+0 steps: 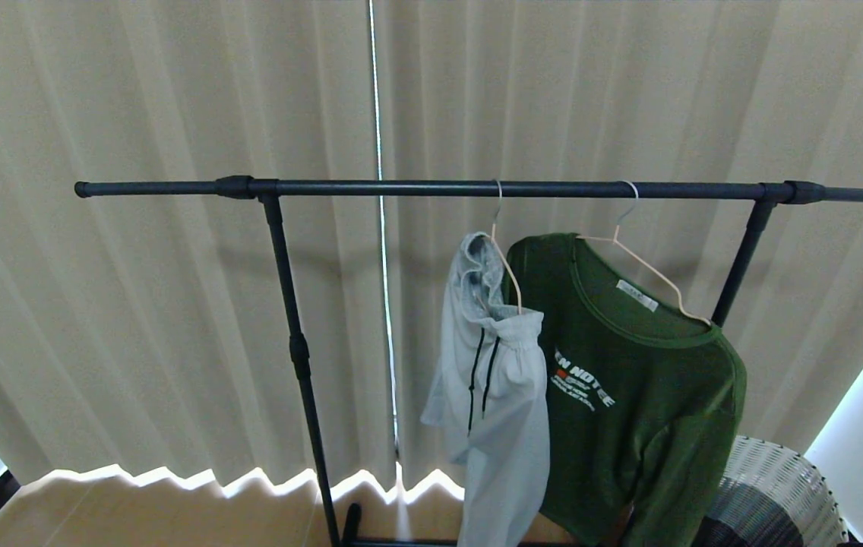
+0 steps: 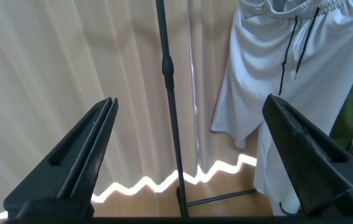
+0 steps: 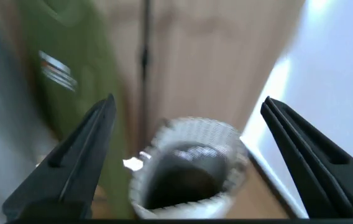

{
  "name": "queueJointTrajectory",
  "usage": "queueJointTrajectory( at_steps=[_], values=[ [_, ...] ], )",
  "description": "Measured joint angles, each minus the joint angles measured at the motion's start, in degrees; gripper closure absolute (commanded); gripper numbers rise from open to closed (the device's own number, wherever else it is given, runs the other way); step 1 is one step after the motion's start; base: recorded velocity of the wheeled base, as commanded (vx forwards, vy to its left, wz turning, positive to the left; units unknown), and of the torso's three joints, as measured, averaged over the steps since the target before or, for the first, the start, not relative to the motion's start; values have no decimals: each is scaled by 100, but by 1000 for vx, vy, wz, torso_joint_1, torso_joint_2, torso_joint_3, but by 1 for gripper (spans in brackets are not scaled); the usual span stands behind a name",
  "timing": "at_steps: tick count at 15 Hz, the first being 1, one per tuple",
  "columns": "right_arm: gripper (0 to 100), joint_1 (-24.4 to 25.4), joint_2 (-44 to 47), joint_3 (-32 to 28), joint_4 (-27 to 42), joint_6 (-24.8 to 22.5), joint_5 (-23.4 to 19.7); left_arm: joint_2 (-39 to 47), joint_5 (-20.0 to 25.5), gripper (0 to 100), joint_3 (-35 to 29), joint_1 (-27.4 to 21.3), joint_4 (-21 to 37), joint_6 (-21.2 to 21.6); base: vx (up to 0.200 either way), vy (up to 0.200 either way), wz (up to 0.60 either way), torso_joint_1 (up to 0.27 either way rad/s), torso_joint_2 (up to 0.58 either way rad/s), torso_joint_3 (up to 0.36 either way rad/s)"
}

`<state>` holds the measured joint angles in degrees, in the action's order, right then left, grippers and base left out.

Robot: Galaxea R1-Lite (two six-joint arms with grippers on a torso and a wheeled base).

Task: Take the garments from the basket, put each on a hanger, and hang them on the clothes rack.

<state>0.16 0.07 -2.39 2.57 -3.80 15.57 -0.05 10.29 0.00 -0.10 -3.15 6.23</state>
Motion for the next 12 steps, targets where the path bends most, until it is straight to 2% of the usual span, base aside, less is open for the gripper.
queueJointTrajectory(
  at_steps=[2, 3, 12],
  values=[
    [0, 0, 0, 140, -350, 279, -769, 0, 0, 0, 0, 0, 2, 0, 0, 0, 0, 0, 0, 0],
    [0, 0, 0, 188, -323, 464, -914, 0, 0, 0, 0, 0, 0, 0, 0, 0, 0, 0, 0, 0],
    [0, 0, 0, 236, -262, 533, -950, 0, 0, 0, 0, 0, 0, 0, 0, 0, 0, 0, 0, 0]
  ],
)
